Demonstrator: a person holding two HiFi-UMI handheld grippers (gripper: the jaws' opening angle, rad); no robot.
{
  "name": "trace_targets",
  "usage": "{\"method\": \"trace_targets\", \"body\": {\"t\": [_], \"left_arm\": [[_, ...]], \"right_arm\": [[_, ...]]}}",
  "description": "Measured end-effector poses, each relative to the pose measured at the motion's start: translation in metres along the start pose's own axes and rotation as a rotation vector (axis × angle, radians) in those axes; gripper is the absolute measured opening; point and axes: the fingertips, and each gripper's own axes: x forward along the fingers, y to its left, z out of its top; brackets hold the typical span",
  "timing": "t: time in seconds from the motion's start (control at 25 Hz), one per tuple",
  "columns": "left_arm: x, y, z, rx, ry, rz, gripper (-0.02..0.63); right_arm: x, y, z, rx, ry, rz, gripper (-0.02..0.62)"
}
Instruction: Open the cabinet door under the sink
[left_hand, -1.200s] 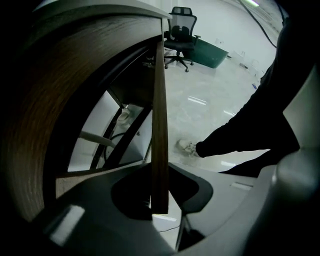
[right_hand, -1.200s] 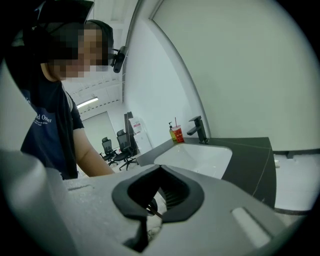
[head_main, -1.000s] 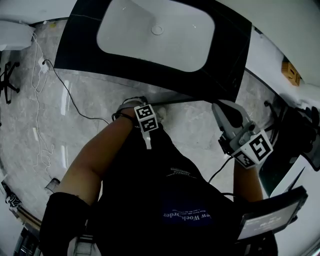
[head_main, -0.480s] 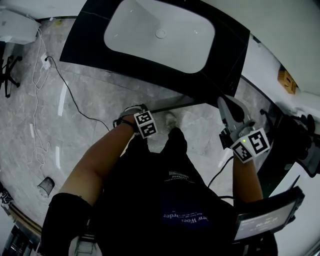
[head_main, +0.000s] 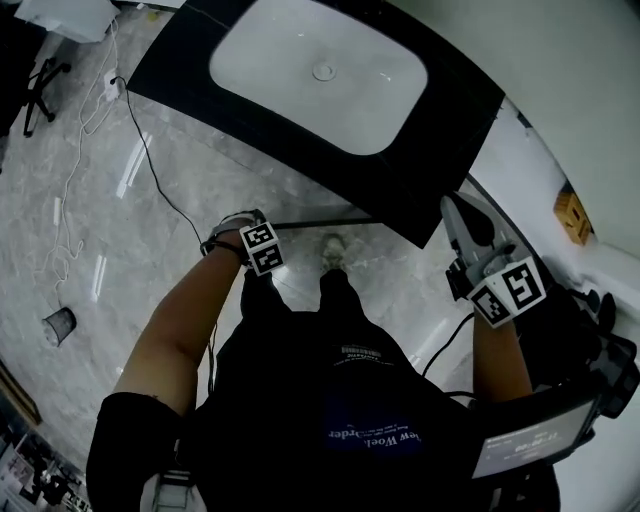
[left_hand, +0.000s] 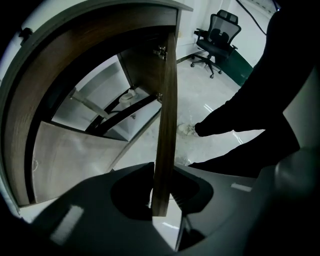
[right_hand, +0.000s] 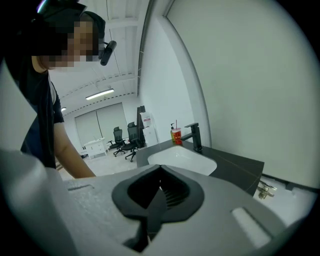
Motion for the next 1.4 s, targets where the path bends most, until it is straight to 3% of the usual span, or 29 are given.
{"method": "trace_targets", "body": {"t": [0.16, 0.44, 0.64, 0.92, 1.12, 1.4], "left_arm": [[0.001, -0.010, 0.001, -0.091, 0.028, 0.020, 0.072], [0.002, -0.050, 0.002, -0.191, 0.020, 0.015, 0.072], [0.002, -0.098, 0.010, -0.256, -0.033, -0.045, 0.066], [0.008, -0.128, 0.023, -0.354, -0.021, -0.075, 0.067], [0.012, -0.144, 0.029, -0.418, 0.039, -0.088, 0.067], [0.018, -0.183, 0.052, -0.621, 0.103, -0.112, 0.069]], "right_arm": [[0.000, -0.015, 0.001, -0.026, 0.010, 0.068, -0.001], [0.005, -0.002, -0.004, -0.069, 0.045, 0.169, -0.002], [0.013, 0.025, 0.001, -0.081, 0.056, 0.215, -0.001], [0.011, 0.034, 0.006, -0.111, 0.058, 0.283, -0.002], [0.009, 0.021, 0.002, -0.135, 0.094, 0.384, -0.001], [0.015, 0.010, 0.022, -0.252, 0.133, 0.586, -0.001]]}}
